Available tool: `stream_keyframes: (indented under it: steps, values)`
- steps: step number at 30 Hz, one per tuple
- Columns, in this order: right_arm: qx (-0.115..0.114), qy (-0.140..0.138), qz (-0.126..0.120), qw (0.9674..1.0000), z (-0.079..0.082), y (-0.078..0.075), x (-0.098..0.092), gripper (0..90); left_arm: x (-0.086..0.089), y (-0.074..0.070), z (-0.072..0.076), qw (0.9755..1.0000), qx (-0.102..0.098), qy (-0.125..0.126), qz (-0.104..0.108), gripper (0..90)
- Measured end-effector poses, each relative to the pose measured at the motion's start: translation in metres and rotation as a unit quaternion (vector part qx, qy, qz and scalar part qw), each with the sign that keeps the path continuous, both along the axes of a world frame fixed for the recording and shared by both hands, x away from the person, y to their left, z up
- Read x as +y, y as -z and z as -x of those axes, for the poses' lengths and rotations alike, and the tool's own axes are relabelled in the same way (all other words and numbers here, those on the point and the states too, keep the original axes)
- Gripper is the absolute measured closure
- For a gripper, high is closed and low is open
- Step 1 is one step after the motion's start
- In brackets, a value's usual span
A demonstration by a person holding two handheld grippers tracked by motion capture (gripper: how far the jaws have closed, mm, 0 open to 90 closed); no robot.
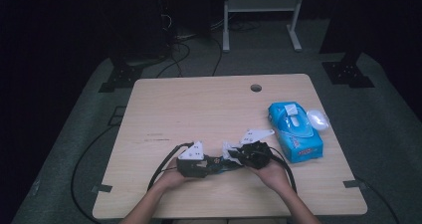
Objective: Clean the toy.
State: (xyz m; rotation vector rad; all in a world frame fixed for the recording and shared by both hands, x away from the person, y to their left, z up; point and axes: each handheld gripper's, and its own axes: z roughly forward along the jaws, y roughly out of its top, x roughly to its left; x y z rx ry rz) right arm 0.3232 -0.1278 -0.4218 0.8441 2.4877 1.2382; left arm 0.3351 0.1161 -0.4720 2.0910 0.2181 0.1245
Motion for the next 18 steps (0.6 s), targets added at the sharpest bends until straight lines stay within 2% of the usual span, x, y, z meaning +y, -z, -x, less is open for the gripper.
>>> stream_keyframes:
  steps: [2, 6, 8, 15, 18]
  values:
    - [0.002, 0.005, -0.001, 1.0, 0.0, 0.0, -0.002, 84.9, -0.001, 0.0, 0.0, 1.0, 0.0, 0.001, 0.0, 66.5]
    - [0.004, -0.017, -0.005, 0.9998, 0.003, 0.0, 0.013, 84.8, -0.001, 0.0, 0.0, 1.0, 0.001, 0.001, -0.001, 66.5]
    - [-0.006, -0.023, 0.0, 0.9997, 0.004, 0.0, 0.019, 84.8, 0.0, 0.0, 0.0, 1.0, 0.005, 0.001, 0.001, 66.5]
    - [0.004, -0.008, -0.004, 1.0, 0.0, 0.0, 0.008, 84.9, 0.0, 0.0, -0.001, 1.0, 0.005, 0.001, 0.002, 66.5]
    - [0.008, -0.027, -0.015, 0.9995, 0.004, 0.0, 0.021, 84.8, -0.001, 0.001, 0.0, 1.0, 0.005, 0.001, 0.002, 66.5]
